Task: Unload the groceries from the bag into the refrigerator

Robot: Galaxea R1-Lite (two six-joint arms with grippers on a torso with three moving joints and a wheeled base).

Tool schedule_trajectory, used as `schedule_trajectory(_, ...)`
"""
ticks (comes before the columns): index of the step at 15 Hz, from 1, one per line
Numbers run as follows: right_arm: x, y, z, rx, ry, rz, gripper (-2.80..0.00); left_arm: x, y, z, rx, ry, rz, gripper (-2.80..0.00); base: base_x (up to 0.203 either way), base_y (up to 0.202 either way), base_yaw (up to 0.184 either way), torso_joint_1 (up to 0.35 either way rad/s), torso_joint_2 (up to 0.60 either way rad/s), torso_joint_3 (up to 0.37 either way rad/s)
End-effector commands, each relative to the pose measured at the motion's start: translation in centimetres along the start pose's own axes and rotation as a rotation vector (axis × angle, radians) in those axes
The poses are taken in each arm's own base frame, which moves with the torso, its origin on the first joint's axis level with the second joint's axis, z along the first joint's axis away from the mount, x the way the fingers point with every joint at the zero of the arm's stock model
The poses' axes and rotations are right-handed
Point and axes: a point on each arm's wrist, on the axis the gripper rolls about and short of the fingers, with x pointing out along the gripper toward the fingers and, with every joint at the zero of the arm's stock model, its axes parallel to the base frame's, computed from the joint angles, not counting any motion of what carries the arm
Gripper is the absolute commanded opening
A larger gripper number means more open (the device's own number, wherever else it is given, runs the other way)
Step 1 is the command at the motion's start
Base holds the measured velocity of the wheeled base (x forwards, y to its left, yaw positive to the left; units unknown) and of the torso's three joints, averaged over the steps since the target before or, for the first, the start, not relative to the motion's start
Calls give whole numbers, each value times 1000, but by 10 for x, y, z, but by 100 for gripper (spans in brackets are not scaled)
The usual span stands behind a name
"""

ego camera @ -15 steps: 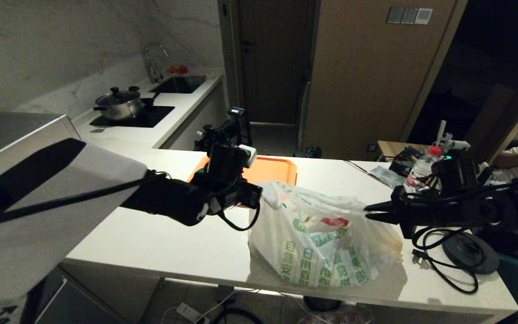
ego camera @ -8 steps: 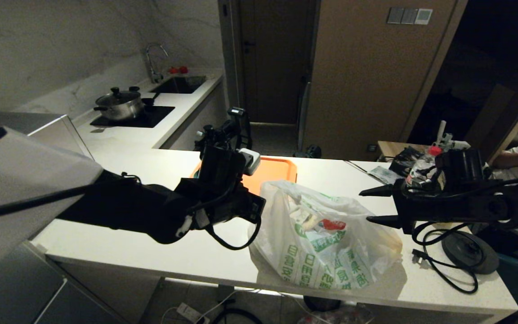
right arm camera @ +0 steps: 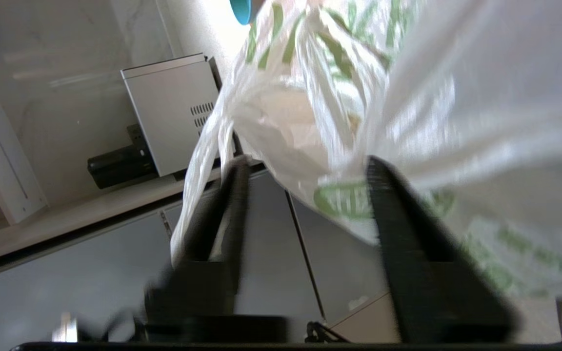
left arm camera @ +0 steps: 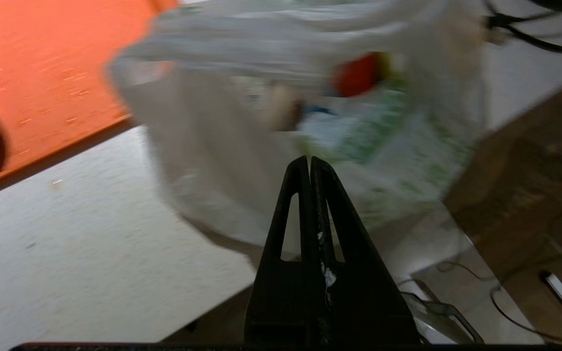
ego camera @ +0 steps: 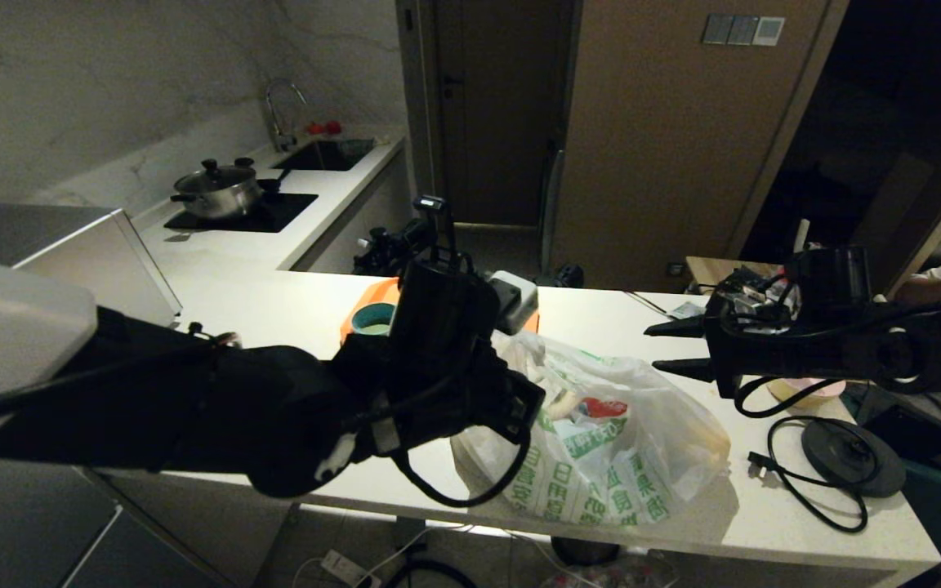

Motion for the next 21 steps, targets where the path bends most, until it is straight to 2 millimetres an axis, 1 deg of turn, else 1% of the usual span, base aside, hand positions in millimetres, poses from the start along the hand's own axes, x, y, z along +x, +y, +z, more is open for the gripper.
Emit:
schedule_trajectory(1, 12, -7, 8, 15, 11, -7, -280, 3, -20, -3, 20, 6, -40, -280, 0, 0, 0, 0, 0, 0)
schedule_trajectory(3, 22, -9, 10, 11, 28, -3, -280, 2, -23, -3, 19, 4, -49, -280, 0, 0, 0, 0, 0, 0)
schedule_trajectory(5, 30, -5, 9, -4, 74, 24, -280, 0, -34, -3, 2, 3, -76, -280, 0, 0, 0, 0, 0, 0)
schedule_trajectory(6, 33, -1, 6, -12, 98, 37, -280, -1, -36, -3, 0, 1, -81, -280, 0, 0, 0, 0, 0, 0)
schedule_trajectory(8, 49, 4, -4, -30, 138, 42, -280, -3, -36, 0, -1, -8, -80, -280, 0, 0, 0, 0, 0, 0)
schedule_trajectory(10, 57, 5, -8, -35, 157, 40, -280, -5, -35, 1, -3, -13, -78, -280, 0, 0, 0, 0, 0, 0)
schedule_trajectory(11, 61, 5, -10, -37, 163, 37, -280, -6, -35, 1, -3, -15, -79, -280, 0, 0, 0, 0, 0, 0)
schedule_trajectory(13, 71, -2, -12, -26, 166, 12, -280, -5, -35, 3, -4, -20, -79, -280, 0, 0, 0, 0, 0, 0)
schedule_trajectory(14, 75, -5, -13, -25, 137, -14, -280, -5, -35, 4, -5, -24, -80, -280, 0, 0, 0, 0, 0, 0)
schedule_trajectory(15, 78, -6, -13, -30, 95, -41, -280, -5, -35, 5, -6, -28, -81, -280, 0, 0, 0, 0, 0, 0)
schedule_trajectory(18, 78, -9, -15, -7, 96, -79, -280, -5, -36, 9, -7, -43, -85, -280, 0, 0, 0, 0, 0, 0)
schedule_trajectory(21, 73, -10, -16, 34, 78, -159, -280, 0, -42, 5, 0, -29, -97, -280, 0, 0, 0, 0, 0, 0)
